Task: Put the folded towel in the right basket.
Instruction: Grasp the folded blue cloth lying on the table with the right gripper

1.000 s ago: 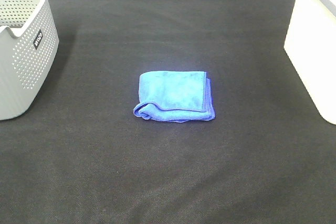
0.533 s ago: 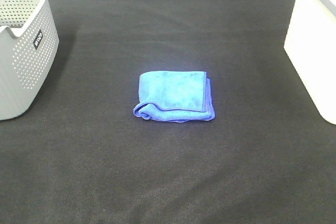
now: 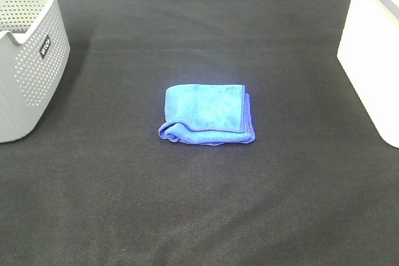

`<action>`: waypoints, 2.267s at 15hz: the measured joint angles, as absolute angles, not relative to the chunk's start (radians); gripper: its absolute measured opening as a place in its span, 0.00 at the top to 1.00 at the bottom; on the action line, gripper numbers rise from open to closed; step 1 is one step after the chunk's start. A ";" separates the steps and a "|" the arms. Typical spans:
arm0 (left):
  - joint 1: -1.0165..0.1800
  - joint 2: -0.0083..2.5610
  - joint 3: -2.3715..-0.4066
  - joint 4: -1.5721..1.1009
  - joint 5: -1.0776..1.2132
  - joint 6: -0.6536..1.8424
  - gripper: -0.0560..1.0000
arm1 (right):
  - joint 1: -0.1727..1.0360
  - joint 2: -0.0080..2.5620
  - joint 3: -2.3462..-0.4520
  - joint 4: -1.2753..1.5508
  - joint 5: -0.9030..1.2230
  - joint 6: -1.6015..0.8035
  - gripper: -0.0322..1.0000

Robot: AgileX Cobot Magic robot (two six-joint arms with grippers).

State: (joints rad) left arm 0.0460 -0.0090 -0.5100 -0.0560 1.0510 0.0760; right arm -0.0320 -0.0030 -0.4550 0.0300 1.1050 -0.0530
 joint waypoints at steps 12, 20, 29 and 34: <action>0.046 -0.009 -0.510 -0.056 1.051 0.076 0.01 | -0.032 -0.003 -0.455 0.026 1.105 -0.053 0.03; 0.046 -0.009 -0.510 -0.056 1.051 0.076 0.01 | -0.032 -0.003 -0.455 0.024 1.105 -0.053 0.03; 0.046 -0.009 -0.510 -0.056 1.051 0.076 0.01 | -0.032 0.329 -0.611 0.066 1.145 -0.044 0.03; 0.046 -0.009 -0.510 -0.056 1.051 0.076 0.01 | -0.032 1.136 -1.178 0.165 1.206 0.000 0.04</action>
State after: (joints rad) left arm 0.0460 -0.0090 -0.5100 -0.0560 1.0510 0.0760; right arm -0.0320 1.1360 -1.1780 0.1650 1.2060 0.0000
